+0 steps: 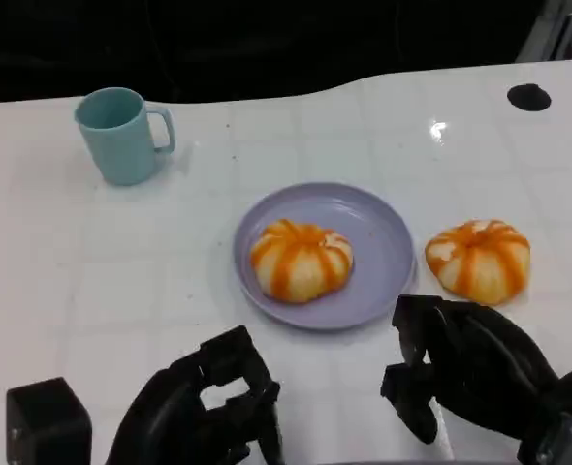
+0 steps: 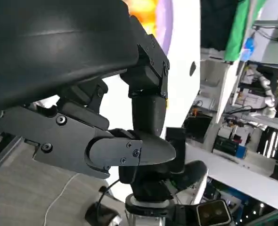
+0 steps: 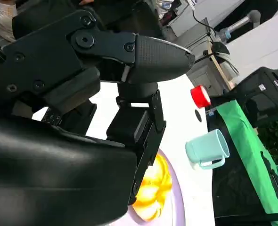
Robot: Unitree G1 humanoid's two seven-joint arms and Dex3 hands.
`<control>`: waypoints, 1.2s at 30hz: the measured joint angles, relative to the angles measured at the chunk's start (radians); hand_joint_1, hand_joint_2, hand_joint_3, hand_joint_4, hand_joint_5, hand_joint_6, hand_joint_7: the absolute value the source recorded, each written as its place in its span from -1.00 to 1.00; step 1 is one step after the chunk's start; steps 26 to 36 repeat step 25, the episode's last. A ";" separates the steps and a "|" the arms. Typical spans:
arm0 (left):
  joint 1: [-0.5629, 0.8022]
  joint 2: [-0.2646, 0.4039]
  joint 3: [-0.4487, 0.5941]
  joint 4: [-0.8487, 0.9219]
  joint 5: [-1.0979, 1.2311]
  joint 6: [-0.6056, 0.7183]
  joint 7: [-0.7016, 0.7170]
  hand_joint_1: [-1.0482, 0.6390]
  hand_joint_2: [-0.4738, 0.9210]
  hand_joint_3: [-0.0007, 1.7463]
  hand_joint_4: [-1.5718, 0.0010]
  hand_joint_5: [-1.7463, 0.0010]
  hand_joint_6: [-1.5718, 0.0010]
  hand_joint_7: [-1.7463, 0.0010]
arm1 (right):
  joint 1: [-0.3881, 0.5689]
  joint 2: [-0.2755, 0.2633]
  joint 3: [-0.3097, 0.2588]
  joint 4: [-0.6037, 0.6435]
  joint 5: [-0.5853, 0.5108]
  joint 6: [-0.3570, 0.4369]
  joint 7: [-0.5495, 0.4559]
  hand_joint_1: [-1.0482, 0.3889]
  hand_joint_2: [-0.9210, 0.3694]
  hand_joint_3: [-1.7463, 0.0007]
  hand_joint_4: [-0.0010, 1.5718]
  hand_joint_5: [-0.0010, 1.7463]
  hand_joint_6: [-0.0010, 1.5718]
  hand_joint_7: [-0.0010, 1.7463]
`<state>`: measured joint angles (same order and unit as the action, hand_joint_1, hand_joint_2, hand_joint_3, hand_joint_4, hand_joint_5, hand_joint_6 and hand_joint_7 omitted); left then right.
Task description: Grasp the bread from the table and place it into the plate.
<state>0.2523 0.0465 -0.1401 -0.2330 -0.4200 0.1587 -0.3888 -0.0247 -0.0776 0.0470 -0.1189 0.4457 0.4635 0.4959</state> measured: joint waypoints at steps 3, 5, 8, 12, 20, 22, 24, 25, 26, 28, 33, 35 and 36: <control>-0.016 -0.005 0.025 0.021 -0.032 0.002 -0.017 -0.46 1.00 -0.66 -0.16 -1.00 0.13 -1.00 | -0.001 0.000 -0.002 0.009 0.001 -0.005 0.007 -0.87 -0.63 0.12 0.63 0.88 0.39 0.81; -0.027 -0.006 0.034 0.029 -0.039 0.006 -0.024 -0.46 1.00 -0.66 -0.15 -1.00 0.14 -1.00 | -0.001 -0.003 -0.002 0.017 0.000 -0.014 0.013 -0.86 -0.64 0.13 0.63 0.88 0.38 0.81; -0.043 -0.007 0.038 0.040 -0.046 0.008 -0.036 -0.45 1.00 -0.66 -0.15 -1.00 0.15 -1.00 | -0.004 -0.004 -0.003 0.025 0.000 -0.025 0.021 -0.87 -0.66 0.15 0.63 0.86 0.38 0.80; -0.051 -0.009 0.050 0.065 -0.057 0.008 -0.059 -0.47 1.00 -0.68 -0.13 -1.00 0.15 -1.00 | -0.007 -0.004 -0.003 0.039 0.000 -0.038 0.025 -0.85 -0.68 0.19 0.63 0.85 0.39 0.79; -0.063 -0.012 0.074 0.087 -0.066 -0.006 -0.087 -0.48 1.00 -0.69 -0.12 -1.00 0.15 -1.00 | -0.011 -0.003 -0.002 0.061 -0.004 -0.049 0.026 -0.86 -0.67 0.16 0.63 0.86 0.38 0.82; -0.069 -0.012 0.078 0.093 -0.066 -0.007 -0.094 -0.48 1.00 -0.69 -0.13 -1.00 0.14 -1.00 | -0.012 -0.003 0.000 0.061 -0.014 -0.055 0.025 -0.87 -0.67 0.16 0.63 0.86 0.38 0.81; -0.074 -0.012 0.085 0.101 -0.068 -0.007 -0.104 -0.48 1.00 -0.69 -0.13 -1.00 0.14 -1.00 | -0.012 -0.003 0.002 0.061 -0.021 -0.056 0.022 -0.88 -0.66 0.15 0.63 0.86 0.38 0.80; -0.075 -0.012 0.089 0.104 -0.069 -0.007 -0.109 -0.48 1.00 -0.69 -0.13 -1.00 0.14 -1.00 | -0.013 -0.003 0.002 0.061 -0.021 -0.056 0.020 -0.87 -0.66 0.15 0.63 0.86 0.38 0.80; -0.075 -0.012 0.089 0.104 -0.069 -0.007 -0.109 -0.48 1.00 -0.69 -0.13 -1.00 0.14 -1.00 | -0.013 -0.003 0.002 0.061 -0.021 -0.056 0.020 -0.87 -0.66 0.15 0.63 0.86 0.38 0.80; -0.075 -0.012 0.089 0.104 -0.069 -0.007 -0.109 -0.48 1.00 -0.69 -0.13 -1.00 0.14 -1.00 | -0.013 -0.003 0.002 0.061 -0.021 -0.056 0.020 -0.87 -0.66 0.15 0.63 0.86 0.38 0.80; -0.075 -0.012 0.089 0.104 -0.069 -0.007 -0.109 -0.48 1.00 -0.69 -0.13 -1.00 0.14 -1.00 | -0.013 -0.003 0.002 0.061 -0.021 -0.056 0.020 -0.87 -0.66 0.15 0.63 0.86 0.38 0.80; -0.075 -0.012 0.089 0.104 -0.069 -0.007 -0.109 -0.48 1.00 -0.69 -0.13 -1.00 0.14 -1.00 | -0.013 -0.003 0.002 0.061 -0.021 -0.056 0.020 -0.87 -0.66 0.15 0.63 0.86 0.38 0.80; -0.075 -0.012 0.089 0.104 -0.069 -0.007 -0.109 -0.48 1.00 -0.69 -0.13 -1.00 0.14 -1.00 | -0.013 -0.003 0.002 0.061 -0.021 -0.056 0.020 -0.87 -0.66 0.15 0.63 0.86 0.38 0.80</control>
